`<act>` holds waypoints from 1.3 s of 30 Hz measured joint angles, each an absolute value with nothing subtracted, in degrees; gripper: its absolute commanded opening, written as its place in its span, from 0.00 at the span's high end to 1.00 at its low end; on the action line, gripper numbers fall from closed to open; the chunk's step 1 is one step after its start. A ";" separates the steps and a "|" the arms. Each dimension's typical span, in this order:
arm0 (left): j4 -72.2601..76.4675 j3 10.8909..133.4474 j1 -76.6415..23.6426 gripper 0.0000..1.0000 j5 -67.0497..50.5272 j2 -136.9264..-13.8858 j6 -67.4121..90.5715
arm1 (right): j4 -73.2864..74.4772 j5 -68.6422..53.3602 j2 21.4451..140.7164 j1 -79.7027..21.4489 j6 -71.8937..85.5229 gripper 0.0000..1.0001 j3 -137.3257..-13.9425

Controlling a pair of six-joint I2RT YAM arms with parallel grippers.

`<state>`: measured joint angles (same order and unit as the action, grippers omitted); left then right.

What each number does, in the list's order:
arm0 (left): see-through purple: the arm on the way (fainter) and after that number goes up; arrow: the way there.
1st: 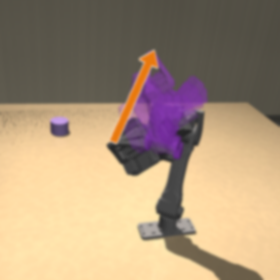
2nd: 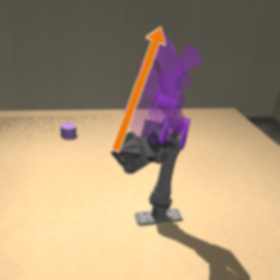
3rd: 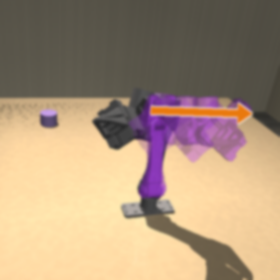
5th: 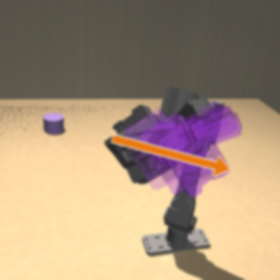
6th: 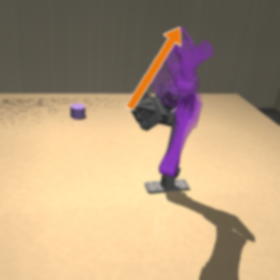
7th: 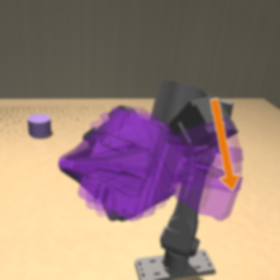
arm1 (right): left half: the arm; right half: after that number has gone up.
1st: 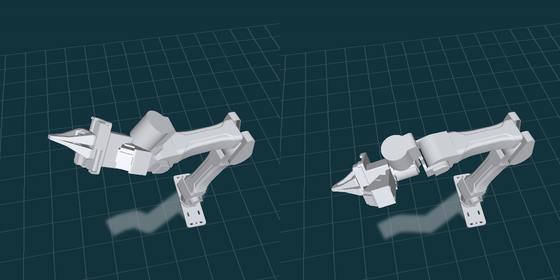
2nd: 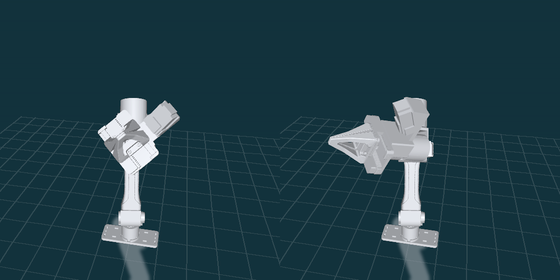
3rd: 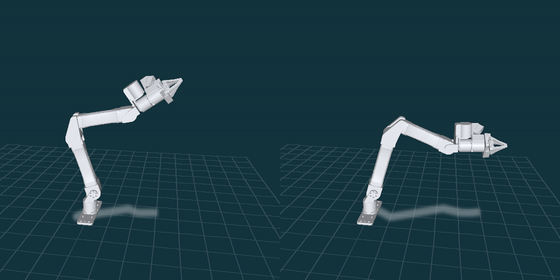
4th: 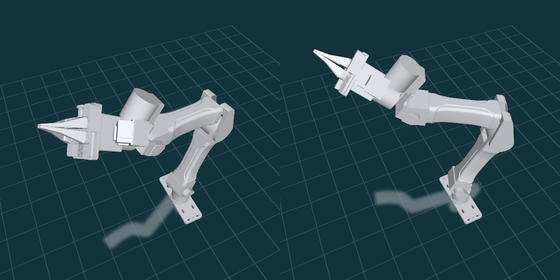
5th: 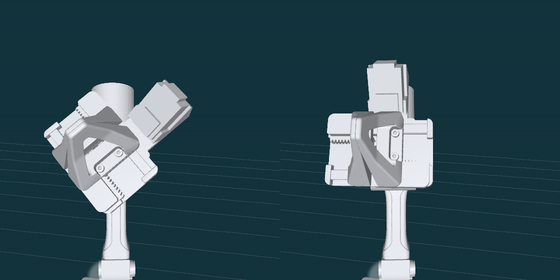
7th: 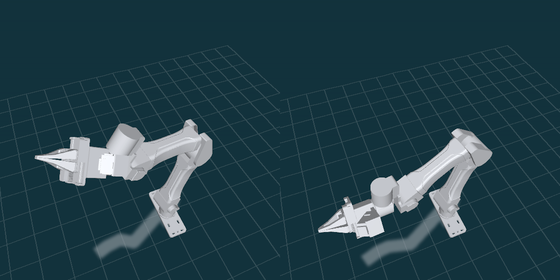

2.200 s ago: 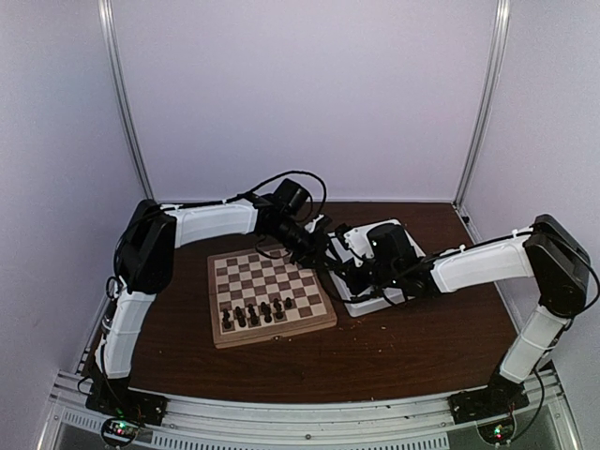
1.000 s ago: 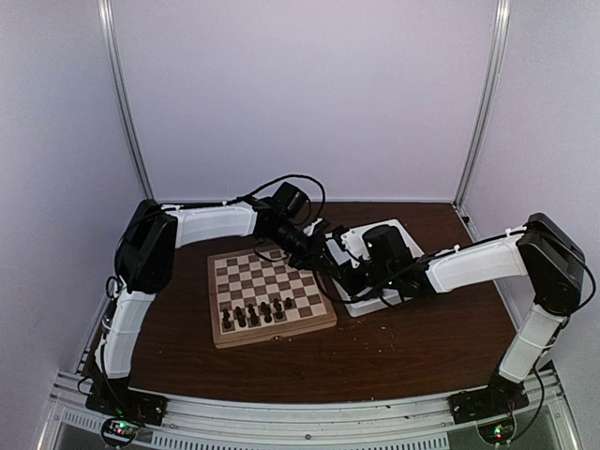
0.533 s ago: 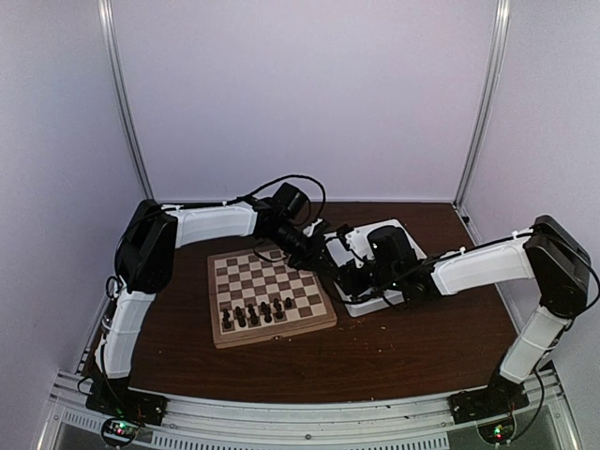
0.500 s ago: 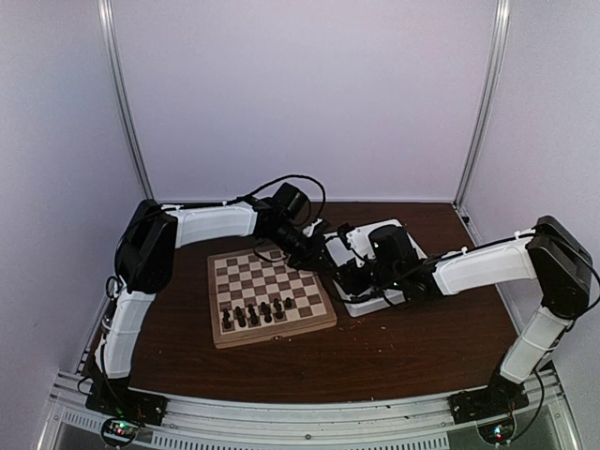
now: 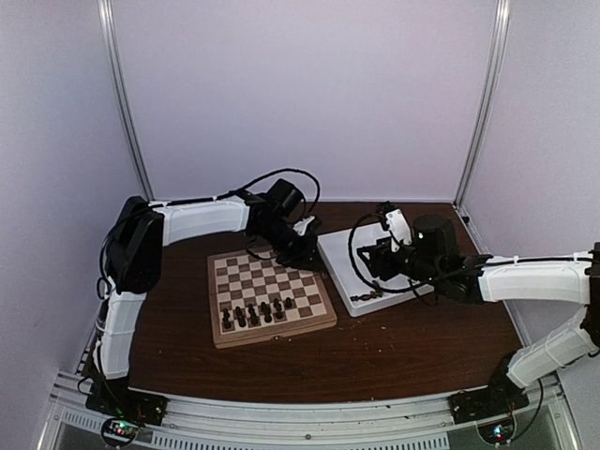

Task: Set up the chess pieces on the board
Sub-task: Place the chess piece on the chessboard.

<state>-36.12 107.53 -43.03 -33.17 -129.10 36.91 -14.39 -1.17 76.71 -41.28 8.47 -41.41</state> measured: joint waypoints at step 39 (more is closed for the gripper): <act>-29.58 85.38 -53.17 0.96 -3.18 -115.94 25.12 | -17.82 14.59 78.26 -36.82 15.44 0.41 -34.46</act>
<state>-29.58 85.38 -53.17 -3.18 -115.94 25.12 -17.82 14.59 78.26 -36.82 15.44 -34.46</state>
